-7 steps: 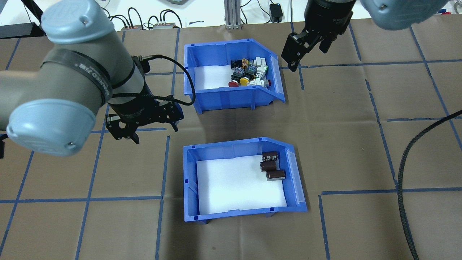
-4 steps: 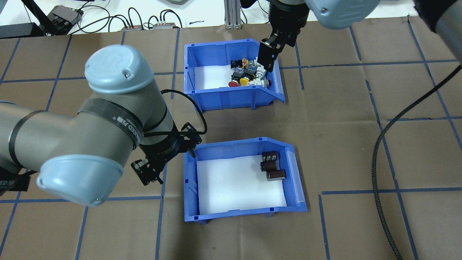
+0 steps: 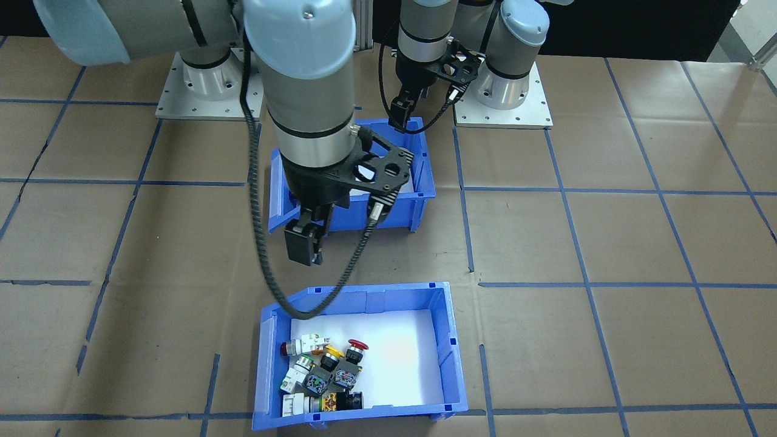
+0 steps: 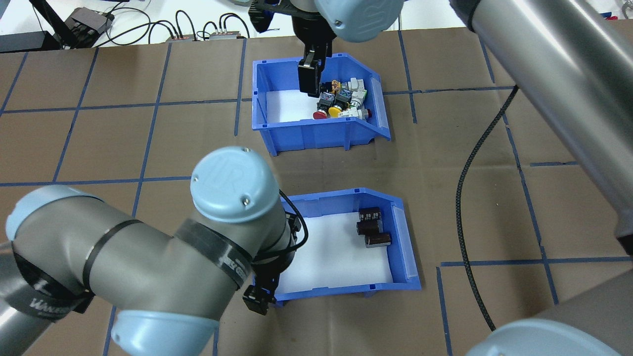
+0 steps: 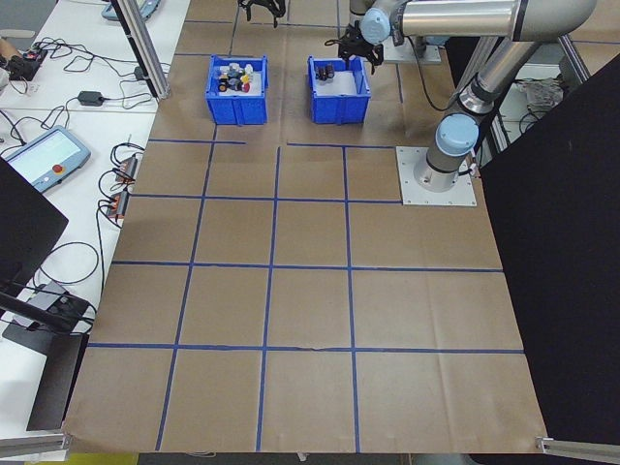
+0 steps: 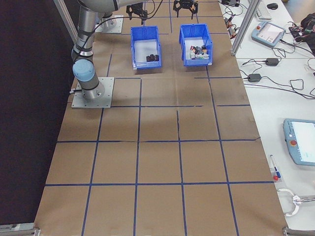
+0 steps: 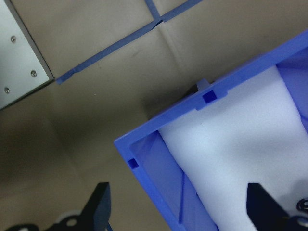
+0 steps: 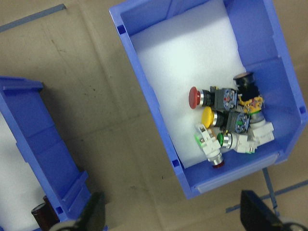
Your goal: Place battery box in front
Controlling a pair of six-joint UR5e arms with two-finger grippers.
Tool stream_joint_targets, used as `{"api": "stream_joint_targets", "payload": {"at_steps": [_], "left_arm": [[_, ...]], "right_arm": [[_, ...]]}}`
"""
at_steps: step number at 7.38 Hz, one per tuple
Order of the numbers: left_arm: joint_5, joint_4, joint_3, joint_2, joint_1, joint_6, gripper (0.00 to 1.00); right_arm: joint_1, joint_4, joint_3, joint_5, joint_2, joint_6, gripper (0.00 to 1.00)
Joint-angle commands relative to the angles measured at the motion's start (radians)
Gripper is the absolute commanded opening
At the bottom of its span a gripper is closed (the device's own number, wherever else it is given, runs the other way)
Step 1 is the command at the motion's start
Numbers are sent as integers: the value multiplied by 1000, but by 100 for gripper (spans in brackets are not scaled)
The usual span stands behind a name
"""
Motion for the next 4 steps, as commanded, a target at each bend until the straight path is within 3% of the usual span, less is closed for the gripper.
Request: {"api": "stream_joint_targets", "payload": {"at_steps": [1, 2, 4], "left_arm": [[-3, 213, -109, -6, -91, -275, 99], [-3, 331, -168, -7, -123, -367, 99], [-5, 342, -183, -10, -129, -372, 98]], "right_arm": [[64, 0, -37, -10, 82, -123, 100], [64, 4, -19, -13, 96, -203, 100], [35, -34, 71, -12, 106, -277, 100]]}}
